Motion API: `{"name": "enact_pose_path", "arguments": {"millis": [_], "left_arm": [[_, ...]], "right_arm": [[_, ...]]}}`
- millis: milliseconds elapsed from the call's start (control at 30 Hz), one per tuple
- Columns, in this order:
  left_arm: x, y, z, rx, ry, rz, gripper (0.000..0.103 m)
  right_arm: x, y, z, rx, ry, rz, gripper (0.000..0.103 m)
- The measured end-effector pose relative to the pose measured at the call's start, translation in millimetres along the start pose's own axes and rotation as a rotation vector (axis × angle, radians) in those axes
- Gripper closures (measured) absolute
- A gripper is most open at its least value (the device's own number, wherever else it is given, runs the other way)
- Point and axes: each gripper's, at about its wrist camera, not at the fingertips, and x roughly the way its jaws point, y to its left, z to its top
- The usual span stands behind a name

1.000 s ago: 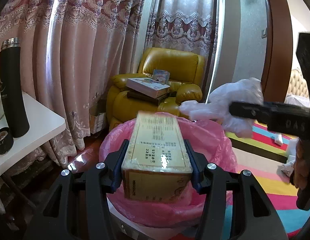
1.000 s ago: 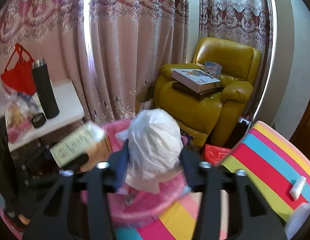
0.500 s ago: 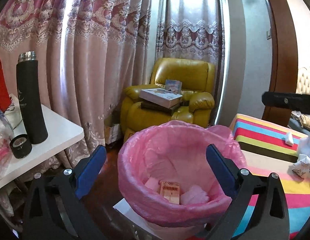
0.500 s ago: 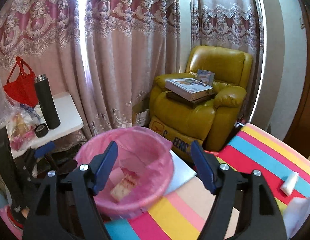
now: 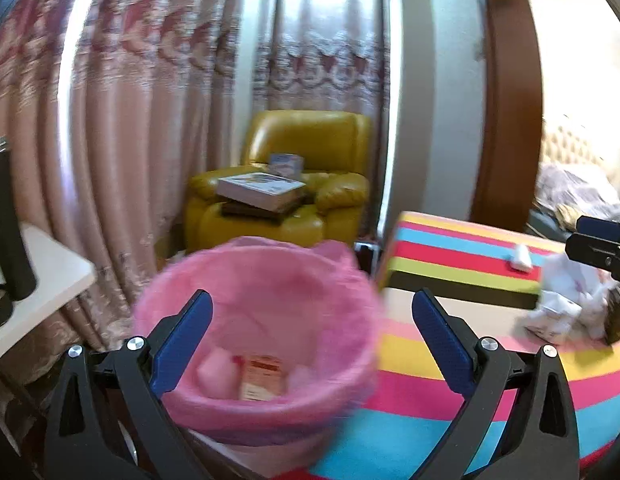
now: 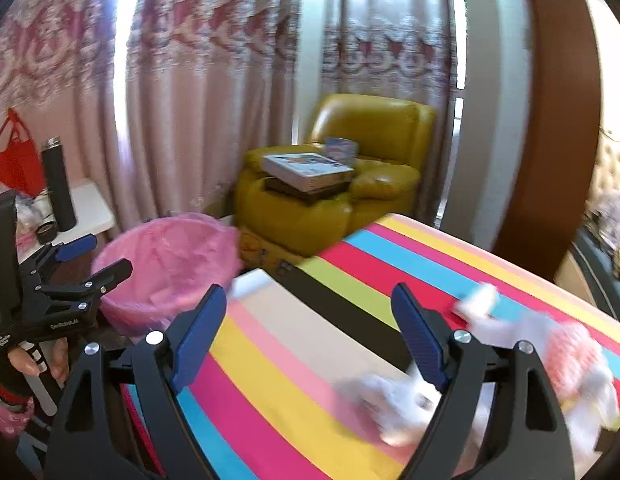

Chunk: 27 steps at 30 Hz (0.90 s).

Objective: Collect trash
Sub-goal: 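Grasp the white paper cup with the left gripper while the right grasps the black box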

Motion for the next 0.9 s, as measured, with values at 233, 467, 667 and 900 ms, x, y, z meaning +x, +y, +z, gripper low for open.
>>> {"name": "enact_pose_path", "arguments": {"millis": [233, 467, 667, 900], "left_arm": [[13, -69, -7, 0.054, 0.055, -0.14, 0.008], [20, -137, -24, 0.131, 0.113, -0.257, 0.008], [27, -177, -35, 0.161, 0.182, -0.34, 0.008], [29, -200, -43, 0.209, 0.209, -0.365, 0.008]], "right_arm": [[-46, -60, -48, 0.074, 0.011, -0.137, 0.02], [-82, -105, -99, 0.157, 0.053, -0.26, 0.02], [-89, -129, -129, 0.197, 0.096, -0.324, 0.02], [-63, -136, -129, 0.188, 0.17, -0.371, 0.02]]}}
